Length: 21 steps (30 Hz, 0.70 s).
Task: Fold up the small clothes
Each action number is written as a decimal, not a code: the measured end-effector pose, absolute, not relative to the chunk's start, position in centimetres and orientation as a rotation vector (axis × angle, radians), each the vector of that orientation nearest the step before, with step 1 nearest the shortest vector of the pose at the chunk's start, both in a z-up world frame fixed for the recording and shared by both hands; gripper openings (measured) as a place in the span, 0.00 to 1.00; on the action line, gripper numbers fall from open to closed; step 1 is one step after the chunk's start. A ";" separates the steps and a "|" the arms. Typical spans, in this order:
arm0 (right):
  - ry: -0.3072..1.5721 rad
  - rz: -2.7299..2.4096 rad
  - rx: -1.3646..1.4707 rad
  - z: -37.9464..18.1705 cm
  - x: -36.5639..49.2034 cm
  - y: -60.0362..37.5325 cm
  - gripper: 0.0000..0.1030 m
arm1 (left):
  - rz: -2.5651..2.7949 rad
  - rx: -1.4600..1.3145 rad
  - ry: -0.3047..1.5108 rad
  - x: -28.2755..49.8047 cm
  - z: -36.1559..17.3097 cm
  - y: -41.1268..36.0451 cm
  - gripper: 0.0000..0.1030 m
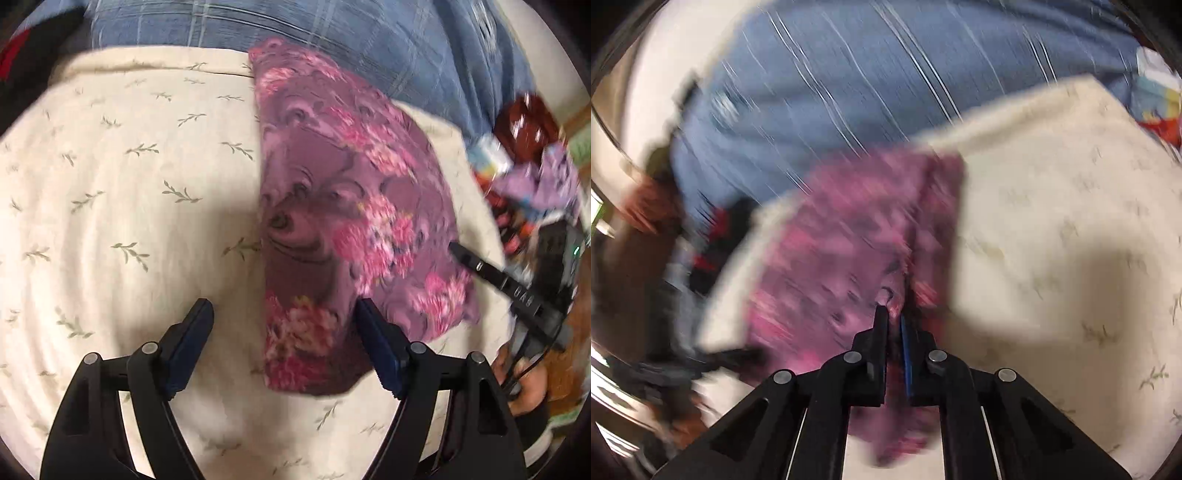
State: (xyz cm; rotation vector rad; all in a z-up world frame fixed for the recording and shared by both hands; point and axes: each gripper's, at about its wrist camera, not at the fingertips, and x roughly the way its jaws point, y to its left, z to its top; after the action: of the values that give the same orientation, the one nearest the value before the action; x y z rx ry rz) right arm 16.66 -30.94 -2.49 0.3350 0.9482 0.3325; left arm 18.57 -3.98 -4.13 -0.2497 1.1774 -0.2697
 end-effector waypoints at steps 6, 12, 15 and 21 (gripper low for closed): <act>0.766 0.348 0.386 3.0 15.0 -31.5 0.17 | -0.345 -0.317 1.002 18.6 1.5 -3.4 0.77; 0.736 0.384 0.321 3.2 18.7 -28.3 0.30 | -0.270 -0.342 1.050 24.1 -1.0 -4.6 0.77; 0.829 0.323 0.278 -1.0 20.4 -28.1 0.27 | -0.243 -0.357 1.133 25.0 -5.4 -5.0 0.79; 0.790 0.352 0.371 -0.2 20.4 -30.0 0.31 | -0.336 -0.433 1.032 24.5 -1.6 -3.3 0.79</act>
State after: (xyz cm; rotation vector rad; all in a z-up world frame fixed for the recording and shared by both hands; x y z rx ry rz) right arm 20.39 -30.00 -0.21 0.3710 0.7895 0.3516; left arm 24.52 -3.27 -1.61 -0.4328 1.0324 -0.3357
